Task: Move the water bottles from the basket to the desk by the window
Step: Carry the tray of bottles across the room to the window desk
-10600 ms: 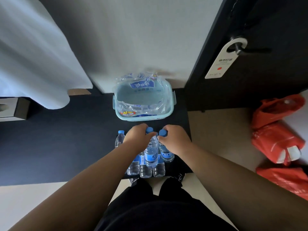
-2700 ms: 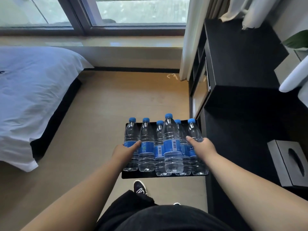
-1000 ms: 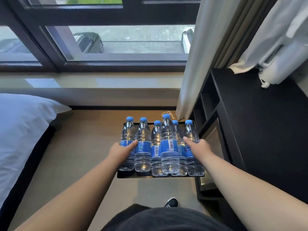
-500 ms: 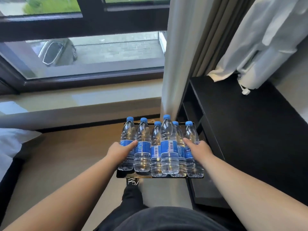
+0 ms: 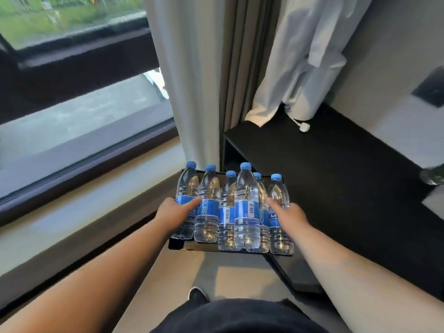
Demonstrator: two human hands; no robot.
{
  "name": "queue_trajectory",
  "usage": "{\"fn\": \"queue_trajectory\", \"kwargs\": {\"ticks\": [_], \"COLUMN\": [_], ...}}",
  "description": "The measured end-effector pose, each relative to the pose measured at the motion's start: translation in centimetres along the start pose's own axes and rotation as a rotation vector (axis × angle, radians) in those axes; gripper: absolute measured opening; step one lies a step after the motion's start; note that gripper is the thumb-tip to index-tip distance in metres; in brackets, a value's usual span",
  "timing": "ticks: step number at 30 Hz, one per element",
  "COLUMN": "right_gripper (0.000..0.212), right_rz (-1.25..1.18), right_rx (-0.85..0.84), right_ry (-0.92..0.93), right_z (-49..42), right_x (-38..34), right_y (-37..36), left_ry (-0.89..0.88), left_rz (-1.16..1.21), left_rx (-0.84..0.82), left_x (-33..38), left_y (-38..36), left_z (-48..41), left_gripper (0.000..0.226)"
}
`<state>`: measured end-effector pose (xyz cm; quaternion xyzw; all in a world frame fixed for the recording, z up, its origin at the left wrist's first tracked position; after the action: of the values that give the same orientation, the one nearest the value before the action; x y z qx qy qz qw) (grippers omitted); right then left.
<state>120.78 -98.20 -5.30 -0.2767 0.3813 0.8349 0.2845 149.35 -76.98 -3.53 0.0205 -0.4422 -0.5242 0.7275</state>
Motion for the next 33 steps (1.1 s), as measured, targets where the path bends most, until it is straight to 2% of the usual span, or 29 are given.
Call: {"fn": "queue_trajectory", "kwargs": {"ticks": [5,7,9,13,16,23,28,33], "right_gripper": [0.090,0.080,0.070,0.067,0.070,0.075,0.080,0.066], "right_rz": [-0.118,-0.138,-0.153,-0.199,-0.220,-0.338,-0.408,-0.470], "right_rx": [0.116,0.175,0.230,0.336,0.363,0.402,0.443,0.505], "right_ry": [-0.108,-0.126,-0.118,-0.207,-0.211,-0.258,-0.305,-0.331], "right_z": [0.1,0.1,0.0,-0.3,-0.8,-0.2,0.6,1.2], "right_x": [1.4,2.1,2.7,4.2,5.2,7.7,9.0,9.5], "right_y": [1.6,2.9,4.2,6.9,8.8,11.2,11.5,10.8], "left_ry": [-0.105,-0.143,-0.175,-0.233,-0.263,-0.289,-0.319,-0.351], "left_rz": [-0.131,-0.161,-0.201,-0.224,-0.254,-0.253,-0.309,-0.371], "left_rx": [-0.088,-0.115,-0.154,-0.229,-0.268,-0.418,-0.450,-0.527], "left_x": [5.1,7.1,8.9,11.9,14.0,16.8,18.2,20.0], "left_y": [-1.7,-3.2,-4.9,-8.5,-10.8,-15.2,-17.3,-18.7], "left_z": [-4.3,-5.3,-6.1,-6.9,-7.1,-7.4,-7.7,-8.3], "left_gripper": [0.072,0.064,0.066,0.062,0.061,0.079,0.066,0.058]}}
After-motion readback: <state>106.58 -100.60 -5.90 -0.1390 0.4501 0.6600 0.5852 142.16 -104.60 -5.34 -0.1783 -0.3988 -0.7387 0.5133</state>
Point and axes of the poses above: each hand's wrist, its own z-axis away from the middle knuckle, its own y-axis out of the back of the hand, x = y × z, the point moved 3 cm from there along -z, towards the middle knuckle, and after that the axes turned 2 degrees about -z, right-handed, at the moved point
